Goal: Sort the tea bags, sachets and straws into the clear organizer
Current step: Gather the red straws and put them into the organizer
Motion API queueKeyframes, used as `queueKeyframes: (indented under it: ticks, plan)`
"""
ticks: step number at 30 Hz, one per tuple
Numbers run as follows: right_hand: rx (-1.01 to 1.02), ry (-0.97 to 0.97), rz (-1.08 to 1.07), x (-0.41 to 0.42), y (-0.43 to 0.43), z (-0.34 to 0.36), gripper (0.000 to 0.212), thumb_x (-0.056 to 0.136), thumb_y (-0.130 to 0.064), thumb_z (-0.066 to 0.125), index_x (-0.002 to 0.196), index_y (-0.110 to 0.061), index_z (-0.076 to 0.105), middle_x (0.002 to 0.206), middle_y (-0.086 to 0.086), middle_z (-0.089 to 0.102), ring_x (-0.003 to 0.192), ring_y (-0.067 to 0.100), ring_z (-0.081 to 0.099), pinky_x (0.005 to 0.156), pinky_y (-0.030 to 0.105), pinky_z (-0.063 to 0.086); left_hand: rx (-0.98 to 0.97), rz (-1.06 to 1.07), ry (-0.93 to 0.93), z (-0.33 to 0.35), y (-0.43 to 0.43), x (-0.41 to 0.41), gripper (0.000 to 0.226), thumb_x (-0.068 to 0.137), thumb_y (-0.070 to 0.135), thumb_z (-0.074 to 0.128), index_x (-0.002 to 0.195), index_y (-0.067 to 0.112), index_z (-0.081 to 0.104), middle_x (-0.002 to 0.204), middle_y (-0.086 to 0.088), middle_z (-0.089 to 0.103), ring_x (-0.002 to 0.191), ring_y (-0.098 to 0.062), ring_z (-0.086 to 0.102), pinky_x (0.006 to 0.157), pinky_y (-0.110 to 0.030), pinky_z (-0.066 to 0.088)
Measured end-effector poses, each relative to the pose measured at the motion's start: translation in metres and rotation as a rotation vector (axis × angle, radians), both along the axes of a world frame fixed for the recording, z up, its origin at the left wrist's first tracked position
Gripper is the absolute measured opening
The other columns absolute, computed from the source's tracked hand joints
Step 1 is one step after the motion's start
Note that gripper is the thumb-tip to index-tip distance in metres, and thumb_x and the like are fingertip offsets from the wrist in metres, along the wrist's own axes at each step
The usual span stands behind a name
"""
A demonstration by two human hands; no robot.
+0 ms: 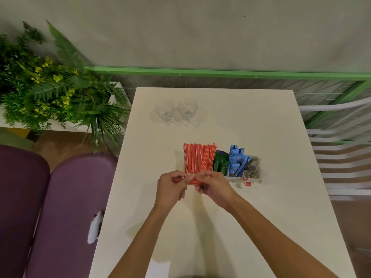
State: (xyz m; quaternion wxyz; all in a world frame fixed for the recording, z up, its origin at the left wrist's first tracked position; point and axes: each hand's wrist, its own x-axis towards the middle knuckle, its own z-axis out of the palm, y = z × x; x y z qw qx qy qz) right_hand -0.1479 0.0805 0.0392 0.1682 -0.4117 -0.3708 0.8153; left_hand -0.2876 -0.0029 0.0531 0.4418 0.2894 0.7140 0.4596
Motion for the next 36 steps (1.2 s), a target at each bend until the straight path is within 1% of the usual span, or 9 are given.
queueKeyframes:
  ticks: [5, 12, 16, 19, 21, 23, 27, 30, 36]
  plan:
    - [0.056, -0.092, 0.078, 0.008, 0.024, 0.007, 0.019, 0.084, 0.004, 0.065, 0.102, 0.012, 0.066, 0.086, 0.024, 0.071, 0.075, 0.026, 0.071, 0.07, 0.027, 0.059, 0.018, 0.101, -0.17, -0.011, -0.001, -0.004, 0.01, 0.085, 0.013, 0.071, 0.089, 0.005, 0.076, 0.065, -0.011, 0.066, 0.044, -0.019, 0.054, 0.043, -0.026, 0.042]
    - [0.323, -0.296, 0.359, -0.013, 0.097, 0.041, 0.014, 0.082, 0.007, 0.069, 0.096, 0.01, 0.07, 0.083, 0.026, 0.072, 0.077, 0.033, 0.073, 0.069, 0.028, 0.061, 0.091, 0.154, -0.276, -0.024, 0.008, -0.021, 0.019, 0.092, 0.007, 0.061, 0.107, 0.004, 0.072, 0.091, -0.014, 0.074, 0.064, -0.022, 0.067, 0.053, -0.026, 0.052]
    - [0.545, -0.464, 0.521, -0.036, 0.128, 0.06, 0.012, 0.081, 0.009, 0.069, 0.093, 0.01, 0.07, 0.076, 0.021, 0.072, 0.063, 0.022, 0.073, 0.062, 0.025, 0.061, 0.053, 0.136, -0.237, -0.036, 0.015, -0.032, 0.015, 0.088, 0.004, 0.066, 0.098, 0.01, 0.075, 0.093, -0.017, 0.074, 0.07, -0.024, 0.07, 0.059, -0.028, 0.054]
    - [0.667, -0.612, 0.648, -0.055, 0.142, 0.063, 0.012, 0.081, 0.007, 0.07, 0.093, 0.007, 0.071, 0.074, 0.017, 0.072, 0.057, 0.015, 0.071, 0.059, 0.021, 0.059, 0.012, 0.119, -0.007, -0.046, 0.024, -0.036, 0.015, 0.082, 0.008, 0.074, 0.093, 0.019, 0.076, 0.087, -0.005, 0.075, 0.072, -0.019, 0.069, 0.06, -0.03, 0.054]
    - [0.722, -0.684, 0.73, -0.066, 0.144, 0.059, 0.011, 0.081, 0.006, 0.071, 0.092, 0.006, 0.072, 0.08, 0.02, 0.072, 0.059, 0.016, 0.071, 0.062, 0.024, 0.061, -0.001, 0.044, 0.198, -0.052, 0.029, -0.04, 0.033, 0.076, 0.017, 0.081, 0.107, 0.021, 0.071, 0.091, 0.005, 0.069, 0.069, -0.011, 0.063, 0.066, -0.03, 0.053]
    - [0.766, -0.723, 0.82, -0.075, 0.139, 0.05, 0.011, 0.081, 0.006, 0.071, 0.091, 0.006, 0.073, 0.083, 0.022, 0.072, 0.064, 0.021, 0.073, 0.066, 0.029, 0.062, -0.053, -0.155, 0.353, -0.057, 0.034, -0.043, 0.069, 0.07, 0.032, 0.085, 0.131, 0.025, 0.054, 0.11, 0.007, 0.056, 0.08, -0.01, 0.06, 0.074, -0.029, 0.053]
    - [0.845, -0.782, 1.002, -0.09, 0.121, 0.03, 0.012, 0.081, 0.008, 0.067, 0.091, 0.005, 0.073, 0.072, 0.013, 0.07, 0.069, 0.023, 0.073, 0.067, 0.031, 0.062, -0.171, -0.457, 0.466, -0.065, 0.051, -0.052, 0.122, 0.059, 0.045, 0.088, 0.153, 0.026, 0.012, 0.155, 0.008, 0.019, 0.135, -0.015, 0.037, 0.105, -0.041, 0.042]
    - [0.907, -0.79, 1.076, -0.094, 0.11, 0.018, 0.015, 0.081, 0.009, 0.06, 0.087, 0.004, 0.073, 0.064, 0.007, 0.066, 0.062, 0.021, 0.07, 0.06, 0.025, 0.058, -0.174, -0.513, 0.381, -0.071, 0.062, -0.056, 0.125, 0.057, 0.032, 0.092, 0.152, 0.026, 0.012, 0.156, 0.006, 0.024, 0.14, -0.015, 0.03, 0.112, -0.04, 0.035]
    - [1.074, -0.784, 1.104, -0.093, 0.108, 0.01, 0.025, 0.08, 0.008, 0.053, 0.089, -0.004, 0.073, 0.093, 0.01, 0.072, 0.084, 0.025, 0.068, 0.075, 0.036, 0.058, -0.187, -0.496, 0.269, -0.075, 0.068, -0.058, 0.106, 0.061, 0.022, 0.09, 0.146, 0.021, 0.026, 0.146, 0.007, 0.041, 0.132, -0.018, 0.042, 0.104, -0.032, 0.039]
